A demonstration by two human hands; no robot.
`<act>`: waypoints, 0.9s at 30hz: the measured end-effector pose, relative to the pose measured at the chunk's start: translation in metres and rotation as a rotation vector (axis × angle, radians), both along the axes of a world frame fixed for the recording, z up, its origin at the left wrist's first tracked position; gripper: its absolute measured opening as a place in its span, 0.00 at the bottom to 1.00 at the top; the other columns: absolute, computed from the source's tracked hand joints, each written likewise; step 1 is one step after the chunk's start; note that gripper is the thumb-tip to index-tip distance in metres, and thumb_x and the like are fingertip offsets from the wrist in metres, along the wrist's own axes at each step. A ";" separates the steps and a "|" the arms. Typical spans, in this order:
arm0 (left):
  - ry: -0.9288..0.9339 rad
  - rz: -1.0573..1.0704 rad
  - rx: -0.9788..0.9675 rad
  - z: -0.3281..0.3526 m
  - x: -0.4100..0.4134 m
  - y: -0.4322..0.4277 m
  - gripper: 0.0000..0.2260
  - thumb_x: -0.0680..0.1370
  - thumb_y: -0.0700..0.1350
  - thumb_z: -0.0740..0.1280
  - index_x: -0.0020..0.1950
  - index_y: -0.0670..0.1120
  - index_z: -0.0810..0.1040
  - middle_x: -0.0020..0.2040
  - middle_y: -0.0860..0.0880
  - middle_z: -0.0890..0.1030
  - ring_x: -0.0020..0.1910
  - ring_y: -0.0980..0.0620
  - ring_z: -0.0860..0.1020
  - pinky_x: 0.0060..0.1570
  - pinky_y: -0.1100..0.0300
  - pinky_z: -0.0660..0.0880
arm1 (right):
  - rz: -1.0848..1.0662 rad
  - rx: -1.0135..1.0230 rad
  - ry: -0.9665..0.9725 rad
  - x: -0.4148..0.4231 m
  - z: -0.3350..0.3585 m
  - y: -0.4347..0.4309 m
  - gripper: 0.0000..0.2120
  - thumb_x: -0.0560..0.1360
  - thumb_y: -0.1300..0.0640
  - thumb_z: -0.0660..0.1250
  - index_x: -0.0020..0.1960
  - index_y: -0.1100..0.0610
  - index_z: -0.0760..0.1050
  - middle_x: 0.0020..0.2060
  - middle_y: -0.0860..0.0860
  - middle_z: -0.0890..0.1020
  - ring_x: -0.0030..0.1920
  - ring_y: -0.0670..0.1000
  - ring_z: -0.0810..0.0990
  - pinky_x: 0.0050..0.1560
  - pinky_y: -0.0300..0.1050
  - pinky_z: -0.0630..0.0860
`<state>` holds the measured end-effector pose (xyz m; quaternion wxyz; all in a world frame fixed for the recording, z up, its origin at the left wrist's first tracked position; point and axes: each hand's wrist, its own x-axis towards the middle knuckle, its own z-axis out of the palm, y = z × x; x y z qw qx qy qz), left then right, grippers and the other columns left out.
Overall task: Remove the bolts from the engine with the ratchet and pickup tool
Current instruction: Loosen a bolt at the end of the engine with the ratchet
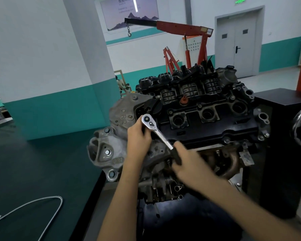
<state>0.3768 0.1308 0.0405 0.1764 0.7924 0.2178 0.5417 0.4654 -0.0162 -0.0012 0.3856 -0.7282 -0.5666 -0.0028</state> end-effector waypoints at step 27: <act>-0.013 -0.062 -0.069 -0.003 -0.001 0.001 0.10 0.76 0.35 0.63 0.44 0.49 0.77 0.38 0.50 0.82 0.39 0.53 0.79 0.40 0.64 0.73 | 0.028 0.138 0.313 -0.060 -0.029 0.033 0.18 0.71 0.62 0.62 0.60 0.54 0.65 0.35 0.53 0.77 0.37 0.57 0.78 0.34 0.46 0.72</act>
